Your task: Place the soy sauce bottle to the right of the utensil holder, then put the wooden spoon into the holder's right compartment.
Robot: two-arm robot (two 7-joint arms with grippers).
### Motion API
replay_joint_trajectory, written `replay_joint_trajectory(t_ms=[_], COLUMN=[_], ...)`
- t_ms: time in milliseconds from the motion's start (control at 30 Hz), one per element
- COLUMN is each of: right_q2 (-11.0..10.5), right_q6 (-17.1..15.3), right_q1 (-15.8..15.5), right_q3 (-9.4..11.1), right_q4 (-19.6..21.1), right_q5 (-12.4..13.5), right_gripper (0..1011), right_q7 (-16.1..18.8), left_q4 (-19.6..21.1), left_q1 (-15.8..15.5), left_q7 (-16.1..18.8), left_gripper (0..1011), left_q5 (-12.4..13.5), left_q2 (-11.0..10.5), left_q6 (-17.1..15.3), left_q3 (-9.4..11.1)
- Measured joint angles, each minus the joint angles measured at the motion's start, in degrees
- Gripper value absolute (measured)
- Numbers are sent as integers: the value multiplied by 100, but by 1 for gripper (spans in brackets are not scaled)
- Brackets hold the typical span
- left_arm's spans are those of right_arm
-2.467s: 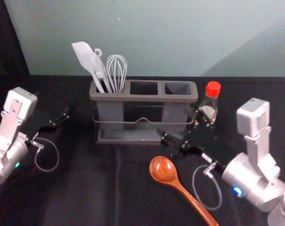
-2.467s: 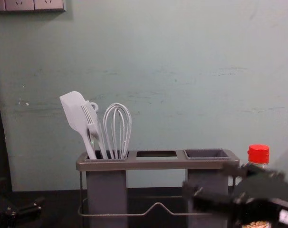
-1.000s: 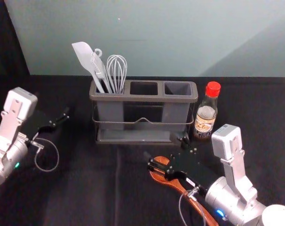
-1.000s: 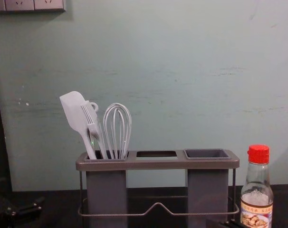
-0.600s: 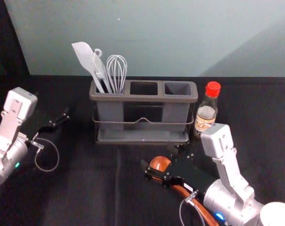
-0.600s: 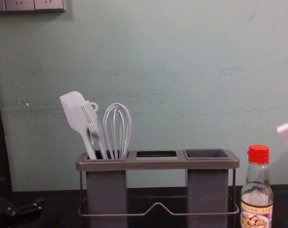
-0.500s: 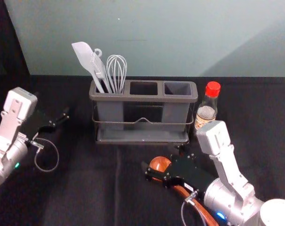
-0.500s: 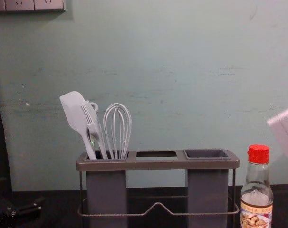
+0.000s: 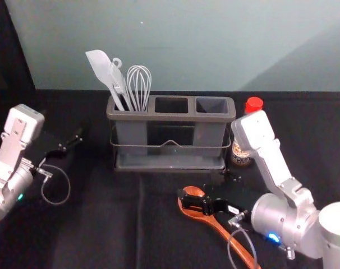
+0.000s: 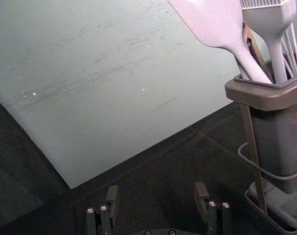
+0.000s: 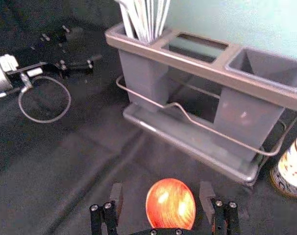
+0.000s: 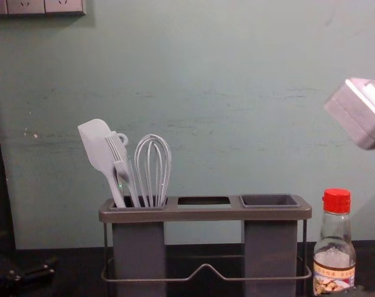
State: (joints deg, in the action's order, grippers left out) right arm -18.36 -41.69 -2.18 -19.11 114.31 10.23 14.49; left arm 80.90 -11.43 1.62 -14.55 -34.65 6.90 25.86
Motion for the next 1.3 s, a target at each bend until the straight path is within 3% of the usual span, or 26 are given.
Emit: replay_joint_trajectory(t_ms=[233, 433, 900, 1300], right_q2=[37, 44, 156, 259], right_q6=[-1045, -1516, -1951, -2012], right_q1=[365, 721, 1387, 1562], right_q3=[-33, -257, -719, -785], right_q4=[27, -258, -1083, -1360], right_q5=[-33, -190, -508, -683], right_gripper=[1003, 1003, 1003, 1003], right_q7=[128, 231, 488, 589], left_q4=[0, 0, 0, 0], left_q1=[0, 0, 0, 0], left_q7=[0, 0, 0, 0], left_gripper=[1000, 1000, 1000, 1000], left_q5=[0, 0, 0, 0], left_q2=[0, 0, 0, 0], left_q6=[0, 0, 0, 0], left_q3=[0, 0, 0, 0])
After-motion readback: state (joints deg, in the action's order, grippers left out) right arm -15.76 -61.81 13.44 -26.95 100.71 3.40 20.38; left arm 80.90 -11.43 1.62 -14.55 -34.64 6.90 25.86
